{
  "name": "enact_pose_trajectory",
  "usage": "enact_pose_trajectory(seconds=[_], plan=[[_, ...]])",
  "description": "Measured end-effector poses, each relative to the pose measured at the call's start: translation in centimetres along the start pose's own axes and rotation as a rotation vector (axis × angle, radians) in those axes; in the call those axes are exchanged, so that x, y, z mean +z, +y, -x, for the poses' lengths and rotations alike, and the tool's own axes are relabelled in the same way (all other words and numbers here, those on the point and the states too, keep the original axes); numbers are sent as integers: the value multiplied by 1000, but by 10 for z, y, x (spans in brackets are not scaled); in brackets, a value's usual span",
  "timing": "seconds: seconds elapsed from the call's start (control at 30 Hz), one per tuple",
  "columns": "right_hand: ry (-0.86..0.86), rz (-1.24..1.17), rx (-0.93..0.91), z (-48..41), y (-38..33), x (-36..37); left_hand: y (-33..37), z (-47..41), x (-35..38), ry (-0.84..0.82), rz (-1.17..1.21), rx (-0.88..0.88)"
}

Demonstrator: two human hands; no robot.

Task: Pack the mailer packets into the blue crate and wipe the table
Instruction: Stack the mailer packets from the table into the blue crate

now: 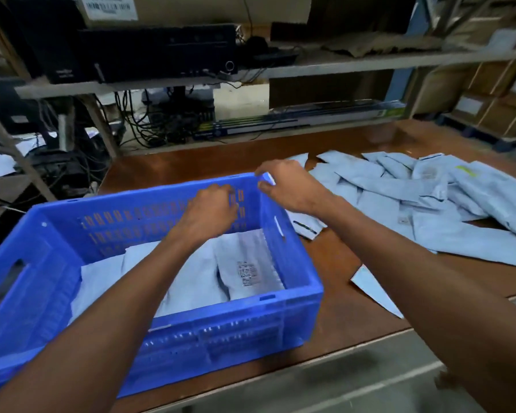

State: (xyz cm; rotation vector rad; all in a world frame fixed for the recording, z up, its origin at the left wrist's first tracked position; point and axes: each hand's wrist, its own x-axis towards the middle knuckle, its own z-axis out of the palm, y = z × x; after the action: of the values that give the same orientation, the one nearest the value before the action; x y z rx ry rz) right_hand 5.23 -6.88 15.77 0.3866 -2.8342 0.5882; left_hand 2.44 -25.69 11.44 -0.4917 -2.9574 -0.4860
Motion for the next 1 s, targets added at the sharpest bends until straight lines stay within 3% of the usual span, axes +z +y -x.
enact_pose_trajectory(seconds=[0.1, 0.2, 0.33, 0.43, 0.57, 0.7, 0.8, 1.0], plan=[[68, -26, 186, 23, 68, -31, 67, -10, 2, 70, 74, 156], [-28, 11, 328, 56, 137, -29, 132, -18, 22, 21, 17, 192], [-141, -27, 412, 77, 196, -12, 182, -43, 64, -238, -114, 7], [-142, -46, 359, 57, 221, -6, 190, -70, 95, -357, -89, -207], [-128, -2, 258, 3, 246, 3, 176, -107, 131, -321, -48, -401], [-284, 100, 239, -56, 259, 46, 147, -139, 168, -248, -24, -482], [-350, 96, 266, -59, 266, 91, 119, -152, 202, -311, -14, -511], [-338, 247, 118, -24, 299, 102, 131, -130, 229, -274, -26, -536]])
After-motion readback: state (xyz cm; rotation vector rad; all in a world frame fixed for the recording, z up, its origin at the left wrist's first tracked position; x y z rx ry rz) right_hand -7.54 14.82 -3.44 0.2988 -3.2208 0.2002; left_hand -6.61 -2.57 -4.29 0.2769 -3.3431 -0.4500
